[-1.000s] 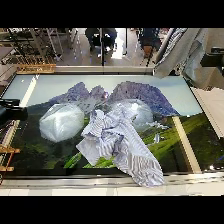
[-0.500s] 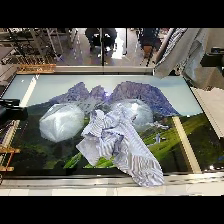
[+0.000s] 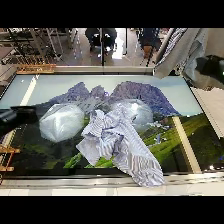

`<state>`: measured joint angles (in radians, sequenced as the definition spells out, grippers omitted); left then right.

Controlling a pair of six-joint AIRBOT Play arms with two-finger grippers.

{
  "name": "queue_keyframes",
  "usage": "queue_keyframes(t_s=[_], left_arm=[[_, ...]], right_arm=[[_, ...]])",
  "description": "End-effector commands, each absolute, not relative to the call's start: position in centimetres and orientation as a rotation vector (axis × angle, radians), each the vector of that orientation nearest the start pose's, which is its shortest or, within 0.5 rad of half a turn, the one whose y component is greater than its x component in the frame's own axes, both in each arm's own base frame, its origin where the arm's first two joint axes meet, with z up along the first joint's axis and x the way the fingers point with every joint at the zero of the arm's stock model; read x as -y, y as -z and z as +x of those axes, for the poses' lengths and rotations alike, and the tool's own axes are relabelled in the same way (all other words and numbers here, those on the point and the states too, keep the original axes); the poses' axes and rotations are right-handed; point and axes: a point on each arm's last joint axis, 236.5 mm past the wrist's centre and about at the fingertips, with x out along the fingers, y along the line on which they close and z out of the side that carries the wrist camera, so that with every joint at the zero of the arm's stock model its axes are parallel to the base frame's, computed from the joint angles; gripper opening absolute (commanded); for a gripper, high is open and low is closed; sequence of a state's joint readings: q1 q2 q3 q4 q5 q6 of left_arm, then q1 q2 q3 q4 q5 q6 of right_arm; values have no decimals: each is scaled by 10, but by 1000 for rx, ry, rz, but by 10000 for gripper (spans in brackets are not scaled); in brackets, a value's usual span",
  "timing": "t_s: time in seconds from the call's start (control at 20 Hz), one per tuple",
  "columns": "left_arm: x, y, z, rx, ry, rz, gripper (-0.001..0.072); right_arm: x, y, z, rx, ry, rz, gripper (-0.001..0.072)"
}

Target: Fold the clothes and pants, and hang the long-sleeved shirts on hangers.

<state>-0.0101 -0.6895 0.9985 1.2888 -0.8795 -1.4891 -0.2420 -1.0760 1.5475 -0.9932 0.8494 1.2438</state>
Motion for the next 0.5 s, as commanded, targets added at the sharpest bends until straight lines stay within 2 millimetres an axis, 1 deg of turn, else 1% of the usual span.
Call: queue_keyframes(t_s=[0.0,0.05,0.1,0.15,0.2,0.25,0.3,0.35,0.4,0.45], left_arm=[[83,-167,310,-774,311,-175,19],[84,-162,306,-801,316,-174,19],[84,-159,303,-817,320,-172,20],[84,-158,303,-823,320,-171,119],[85,-157,303,-826,324,-166,581],[86,-153,306,-835,325,-168,652],[87,-143,310,-868,326,-175,641],[94,-130,315,-914,343,-208,641],[104,-111,322,-969,383,-240,646],[119,-94,331,-1007,449,-256,646]], right_arm=[[-8,-312,414,-440,-245,69,424],[-12,-310,411,-451,-259,77,531],[-22,-302,404,-499,-303,103,519],[-39,-288,393,-573,-376,136,519],[-62,-274,378,-655,-474,174,519],[-87,-253,358,-768,-581,194,519],[-107,-227,339,-885,-663,185,519],[-127,-198,324,-990,-722,161,519],[-143,-170,316,-1058,-748,127,521],[-159,-136,314,-1108,-749,74,528]])
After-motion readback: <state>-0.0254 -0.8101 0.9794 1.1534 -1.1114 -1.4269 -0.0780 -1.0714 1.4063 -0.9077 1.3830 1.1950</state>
